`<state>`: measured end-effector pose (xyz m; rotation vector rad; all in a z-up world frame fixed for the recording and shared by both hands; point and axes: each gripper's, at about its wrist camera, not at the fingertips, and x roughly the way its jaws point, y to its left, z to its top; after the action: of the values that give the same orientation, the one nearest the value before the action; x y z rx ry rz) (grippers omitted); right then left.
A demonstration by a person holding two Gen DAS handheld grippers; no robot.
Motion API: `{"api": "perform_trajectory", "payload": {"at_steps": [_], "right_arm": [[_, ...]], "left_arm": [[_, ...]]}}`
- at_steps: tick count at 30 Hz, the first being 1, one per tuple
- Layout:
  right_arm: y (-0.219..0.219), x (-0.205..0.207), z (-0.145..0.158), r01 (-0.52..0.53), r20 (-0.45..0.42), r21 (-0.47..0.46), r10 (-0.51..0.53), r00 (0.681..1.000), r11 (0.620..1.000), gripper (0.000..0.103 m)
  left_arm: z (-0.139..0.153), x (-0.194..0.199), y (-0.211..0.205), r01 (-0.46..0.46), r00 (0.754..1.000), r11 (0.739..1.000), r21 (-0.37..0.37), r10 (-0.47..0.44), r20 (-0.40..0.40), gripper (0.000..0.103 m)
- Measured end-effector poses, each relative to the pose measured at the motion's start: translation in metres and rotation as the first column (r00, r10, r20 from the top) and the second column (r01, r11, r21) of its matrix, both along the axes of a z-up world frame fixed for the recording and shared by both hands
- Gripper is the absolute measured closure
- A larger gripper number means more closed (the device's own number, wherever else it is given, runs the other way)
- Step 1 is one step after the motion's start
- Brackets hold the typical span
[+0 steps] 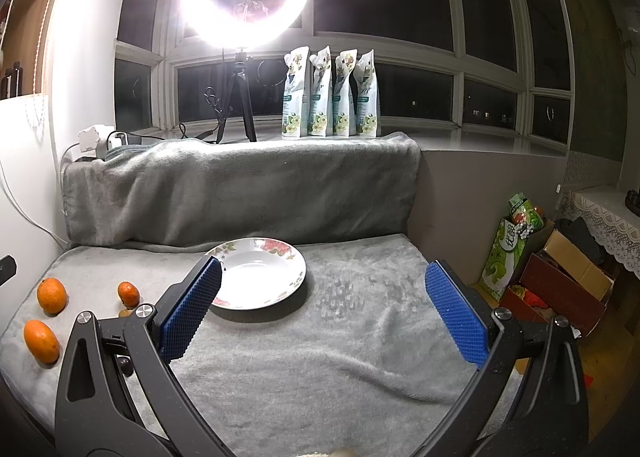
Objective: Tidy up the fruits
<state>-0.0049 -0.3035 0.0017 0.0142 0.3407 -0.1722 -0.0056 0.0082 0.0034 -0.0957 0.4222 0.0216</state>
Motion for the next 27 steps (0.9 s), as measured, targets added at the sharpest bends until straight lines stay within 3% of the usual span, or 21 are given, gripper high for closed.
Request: {"api": "perform_trajectory", "payload": {"at_steps": [27], "right_arm": [[0.0083, 0.0093, -0.002, -0.051, -0.02, 0.006, 0.051, 0.999, 0.999, 0.0]], "left_arm": [[-0.0043, 0.0039, 0.0021, -0.002, 1.0, 1.0, -0.013, 0.002, -0.018, 0.001]]}}
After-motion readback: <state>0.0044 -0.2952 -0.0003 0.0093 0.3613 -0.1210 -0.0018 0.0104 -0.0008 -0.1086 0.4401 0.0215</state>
